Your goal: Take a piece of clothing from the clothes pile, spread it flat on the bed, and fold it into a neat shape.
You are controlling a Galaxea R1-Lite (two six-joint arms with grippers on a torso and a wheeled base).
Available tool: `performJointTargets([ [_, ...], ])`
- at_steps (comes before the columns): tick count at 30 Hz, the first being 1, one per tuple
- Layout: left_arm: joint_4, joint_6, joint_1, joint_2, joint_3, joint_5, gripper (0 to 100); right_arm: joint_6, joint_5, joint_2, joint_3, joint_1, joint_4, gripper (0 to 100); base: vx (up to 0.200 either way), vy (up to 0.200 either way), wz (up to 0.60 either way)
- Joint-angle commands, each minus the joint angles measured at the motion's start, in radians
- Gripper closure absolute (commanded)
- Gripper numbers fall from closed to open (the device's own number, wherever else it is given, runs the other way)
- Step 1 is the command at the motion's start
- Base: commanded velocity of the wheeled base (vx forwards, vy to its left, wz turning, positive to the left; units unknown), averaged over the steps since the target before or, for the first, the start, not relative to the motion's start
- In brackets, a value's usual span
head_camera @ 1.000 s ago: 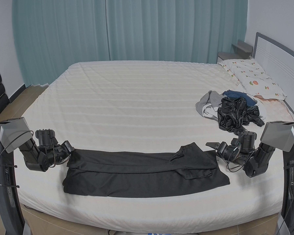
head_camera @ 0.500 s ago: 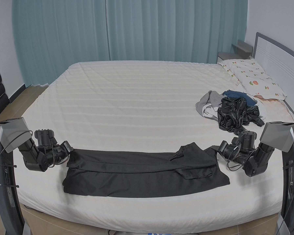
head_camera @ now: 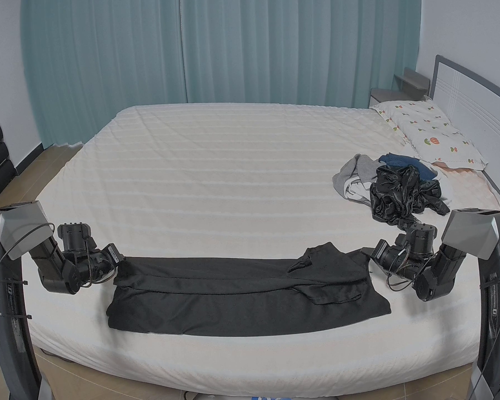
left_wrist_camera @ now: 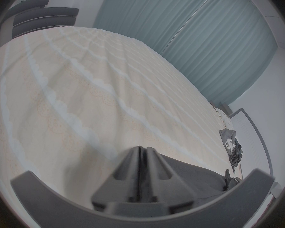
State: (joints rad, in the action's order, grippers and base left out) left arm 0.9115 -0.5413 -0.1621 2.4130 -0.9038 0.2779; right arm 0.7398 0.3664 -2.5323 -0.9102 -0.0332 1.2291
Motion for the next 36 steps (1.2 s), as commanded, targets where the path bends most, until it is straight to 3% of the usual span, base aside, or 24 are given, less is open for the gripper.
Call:
performJointTargets([
  [1, 0.003, -0.002, 0.0, -0.009, 0.005, 0.001, 0, 0.001, 0.0, 0.006, 0.007, 0.003, 0.003, 0, 0.0, 0.0, 0.0],
  [13, -0.01, -0.068, -0.019, -0.132, 0.01, 0.007, 0, 0.009, -0.026, 0.202, 0.171, 0.001, 0.076, 0, 0.0, 0.0, 0.0],
  [18, -0.008, -0.075, -0.046, -0.187, 0.057, 0.009, 0, 0.03, -0.027, 0.293, 0.244, -0.045, 0.061, 0, 0.0, 0.0, 0.0],
  [19, 0.006, -0.085, -0.065, -0.218, 0.154, 0.023, 0, 0.07, -0.053, 0.326, 0.33, -0.099, 0.064, 0, 0.0, 0.0, 0.0],
  [21, 0.012, -0.108, -0.066, -0.226, 0.187, 0.034, 0, 0.092, -0.076, 0.339, 0.366, -0.126, 0.066, 0, 0.0, 0.0, 0.0],
  [27, 0.121, -0.249, -0.051, -0.23, 0.341, 0.038, 0, 0.302, -0.198, 0.366, 0.487, -0.281, 0.079, 0, 0.0, 0.0, 0.0],
  [36, 0.184, -0.33, -0.013, -0.222, 0.391, 0.034, 0, 0.345, -0.213, 0.308, 0.504, -0.349, 0.07, 0, 0.0, 0.0, 0.0],
])
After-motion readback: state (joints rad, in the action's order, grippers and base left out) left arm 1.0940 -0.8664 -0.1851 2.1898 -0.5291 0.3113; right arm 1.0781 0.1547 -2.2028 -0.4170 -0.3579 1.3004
